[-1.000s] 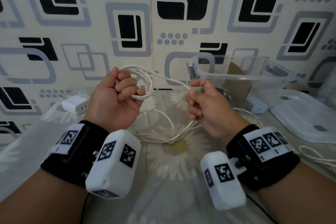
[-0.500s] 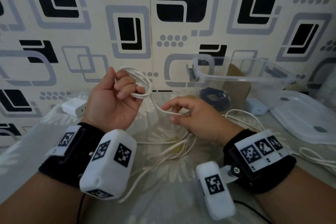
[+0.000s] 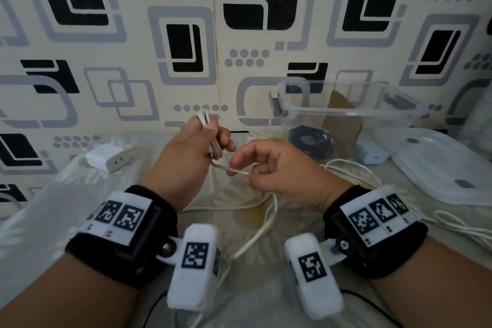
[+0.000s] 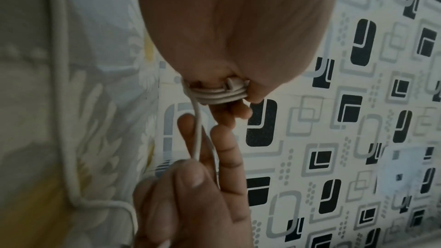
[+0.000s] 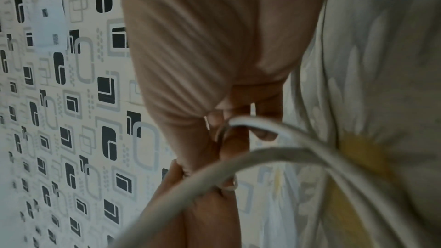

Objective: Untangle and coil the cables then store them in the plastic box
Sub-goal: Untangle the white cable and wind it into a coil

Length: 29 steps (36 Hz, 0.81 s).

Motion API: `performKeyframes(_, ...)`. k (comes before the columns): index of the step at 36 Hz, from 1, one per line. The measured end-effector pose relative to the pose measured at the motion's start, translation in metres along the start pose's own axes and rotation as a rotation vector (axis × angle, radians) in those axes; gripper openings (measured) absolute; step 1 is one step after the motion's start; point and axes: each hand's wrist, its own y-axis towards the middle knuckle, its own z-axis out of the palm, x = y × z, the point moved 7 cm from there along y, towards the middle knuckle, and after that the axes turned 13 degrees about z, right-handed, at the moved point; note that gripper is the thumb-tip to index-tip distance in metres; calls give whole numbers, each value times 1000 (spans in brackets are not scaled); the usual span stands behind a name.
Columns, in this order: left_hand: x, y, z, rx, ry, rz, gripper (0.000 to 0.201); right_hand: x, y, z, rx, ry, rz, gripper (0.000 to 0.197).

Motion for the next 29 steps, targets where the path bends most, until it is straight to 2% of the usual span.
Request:
performKeyframes(1, 0, -1, -1, 4, 79, 14, 23, 0, -1, 1, 32, 28, 9, 30)
performKeyframes(4, -3, -3, 1, 10, 119, 17, 22, -1, -2, 2, 70, 107, 35, 33)
performKeyframes(10, -1, -6, 14, 174, 260, 64, 15, -6, 4, -8, -62, 101, 33, 27)
performKeyframes(17, 6, -7, 24, 355, 468, 52, 14, 0, 1, -13, -151, 51, -6, 43)
performKeyframes(21, 6, -11, 29, 387, 400, -12, 22, 2, 0, -14, -157, 44, -28, 46)
performKeyframes(24, 5, -13, 29, 395, 335, -82, 14, 2, 0, -16, -160, 26, -33, 47)
performKeyframes(27, 8, -15, 29, 491, 457, -66, 12, 1, 1, -17, -158, 21, -28, 44)
performKeyframes(29, 9, -14, 27, 492, 544, -24, 18, -1, 1, -18, -165, 17, -17, 37)
